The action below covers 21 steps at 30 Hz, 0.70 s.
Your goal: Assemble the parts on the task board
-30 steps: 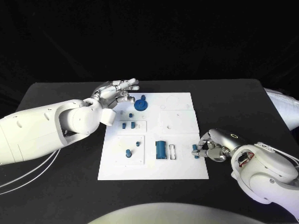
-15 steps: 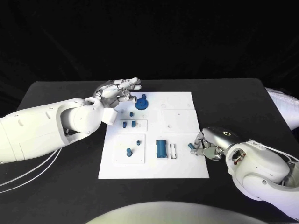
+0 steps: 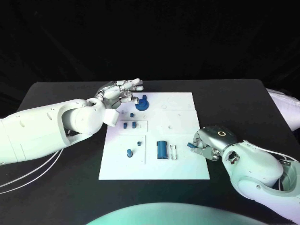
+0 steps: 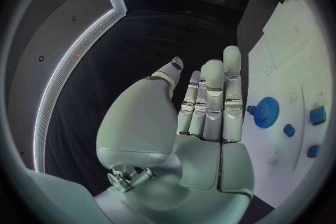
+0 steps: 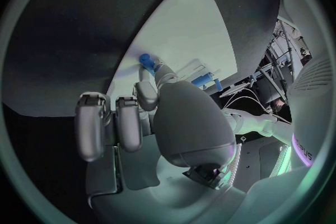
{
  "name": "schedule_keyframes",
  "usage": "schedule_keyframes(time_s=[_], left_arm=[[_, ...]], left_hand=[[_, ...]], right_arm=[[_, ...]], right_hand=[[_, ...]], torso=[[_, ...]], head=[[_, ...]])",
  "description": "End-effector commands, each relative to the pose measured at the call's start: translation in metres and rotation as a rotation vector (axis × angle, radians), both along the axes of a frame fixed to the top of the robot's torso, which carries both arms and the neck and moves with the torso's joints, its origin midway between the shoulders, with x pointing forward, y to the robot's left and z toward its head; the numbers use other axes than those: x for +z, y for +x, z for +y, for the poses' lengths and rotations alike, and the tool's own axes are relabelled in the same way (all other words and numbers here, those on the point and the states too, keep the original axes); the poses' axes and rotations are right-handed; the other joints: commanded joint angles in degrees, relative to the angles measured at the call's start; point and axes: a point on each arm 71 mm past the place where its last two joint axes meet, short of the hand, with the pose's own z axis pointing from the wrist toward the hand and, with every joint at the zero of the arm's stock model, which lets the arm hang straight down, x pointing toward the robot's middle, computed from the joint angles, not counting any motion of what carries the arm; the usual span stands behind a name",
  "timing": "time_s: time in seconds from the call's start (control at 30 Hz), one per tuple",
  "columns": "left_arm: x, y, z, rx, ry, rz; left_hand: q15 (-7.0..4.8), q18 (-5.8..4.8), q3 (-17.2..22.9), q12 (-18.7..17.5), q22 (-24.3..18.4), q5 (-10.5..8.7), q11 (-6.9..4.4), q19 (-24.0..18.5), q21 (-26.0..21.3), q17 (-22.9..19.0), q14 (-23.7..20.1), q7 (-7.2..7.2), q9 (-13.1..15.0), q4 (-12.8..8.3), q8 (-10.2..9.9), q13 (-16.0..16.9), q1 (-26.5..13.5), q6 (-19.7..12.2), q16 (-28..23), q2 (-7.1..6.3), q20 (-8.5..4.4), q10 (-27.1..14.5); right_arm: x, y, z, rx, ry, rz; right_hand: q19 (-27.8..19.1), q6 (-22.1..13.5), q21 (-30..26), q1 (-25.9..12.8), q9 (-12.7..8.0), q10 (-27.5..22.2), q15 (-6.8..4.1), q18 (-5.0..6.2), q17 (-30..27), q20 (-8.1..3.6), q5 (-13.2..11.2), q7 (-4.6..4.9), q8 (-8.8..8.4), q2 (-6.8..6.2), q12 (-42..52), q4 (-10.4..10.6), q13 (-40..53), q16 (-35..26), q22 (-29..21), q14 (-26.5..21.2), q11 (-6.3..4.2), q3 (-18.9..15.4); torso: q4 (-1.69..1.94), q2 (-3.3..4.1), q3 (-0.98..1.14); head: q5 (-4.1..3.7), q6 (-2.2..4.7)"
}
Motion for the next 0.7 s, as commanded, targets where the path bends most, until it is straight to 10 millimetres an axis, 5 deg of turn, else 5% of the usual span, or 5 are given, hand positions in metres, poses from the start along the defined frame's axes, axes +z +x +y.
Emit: schedule_keyframes(time_s=[0.03,0.47,0.7], left_arm=[[0.0008,-0.0006,-0.0027,-0.02,-0.012,-0.005],[0.0008,-0.0005,-0.0036,-0.021,-0.012,-0.005],[0.0009,-0.0007,-0.0031,-0.02,-0.012,-0.005]], left_hand=[[-0.03,0.57,-0.3,0.3,-0.1,0.34,-0.05,0.0,-0.3,-0.1,-0.5,0.0,0.0,-0.1,0.3,0.1,0.0,-0.5,0.2,0.42,0.52,-0.3],[-0.02,0.57,-0.4,0.4,-0.1,0.34,-0.04,0.0,-0.4,-0.1,-0.5,0.01,0.0,-0.1,0.4,0.1,-0.1,-0.5,0.2,0.46,0.53,-0.4],[-0.02,0.57,-0.4,0.4,-0.1,0.34,-0.04,0.0,-0.4,-0.1,-0.5,0.01,0.0,-0.1,0.4,0.1,-0.1,-0.5,0.2,0.46,0.54,-0.4]], right_arm=[[-0.0225,-0.0042,-0.0086,-0.016,-0.12,0.105],[-0.0255,-0.004,-0.0067,-0.054,-0.032,0.17],[-0.0199,-0.0041,-0.0055,-0.123,0.145,0.199]], right_hand=[[0.0,0.6,-0.2,0.0,0.1,-0.3,-0.32,-0.53,2.1,-0.05,1.3,0.01,-0.38,-0.81,-0.4,0.0,0.1,-0.2,1.3,3.3,-0.09,1.4],[0.0,0.6,-0.1,-0.5,0.5,-0.3,-0.3,-0.55,2.3,-0.04,4.0,0.05,-1.04,-0.87,-0.6,-0.5,0.1,-0.2,1.5,3.4,-0.05,7.2],[0.2,0.6,0.0,-4.2,1.3,0.3,-0.32,-0.6,2.5,-0.03,6.5,-0.03,-1.19,-2.29,-0.1,0.5,0.6,-0.1,1.7,3.4,-0.09,10.7]], torso=[[-0.03,0.0,0.0],[0.03,0.03,0.05],[0.04,0.05,0.04]], head=[[-0.14,0.12],[-0.13,0.23],[-0.02,0.26]])
